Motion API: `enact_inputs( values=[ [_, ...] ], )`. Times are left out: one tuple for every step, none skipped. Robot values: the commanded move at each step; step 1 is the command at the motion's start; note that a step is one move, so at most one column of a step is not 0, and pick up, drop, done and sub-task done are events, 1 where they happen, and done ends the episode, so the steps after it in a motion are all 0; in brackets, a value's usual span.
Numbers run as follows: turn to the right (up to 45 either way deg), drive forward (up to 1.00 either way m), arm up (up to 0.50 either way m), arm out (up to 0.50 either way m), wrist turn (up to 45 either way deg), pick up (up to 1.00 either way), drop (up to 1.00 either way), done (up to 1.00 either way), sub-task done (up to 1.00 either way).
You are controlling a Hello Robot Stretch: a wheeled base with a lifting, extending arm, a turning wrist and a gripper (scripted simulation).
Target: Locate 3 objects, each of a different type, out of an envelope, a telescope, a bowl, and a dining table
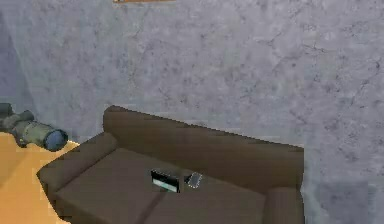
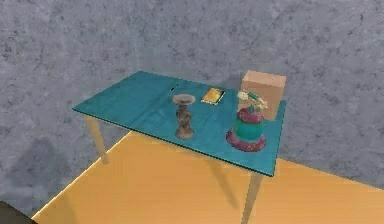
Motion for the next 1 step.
enact_inputs(
  values=[
    [0.0,0.0,0.0,0.0,0.0,0.0,0.0,1.0,0.0]
  ],
)
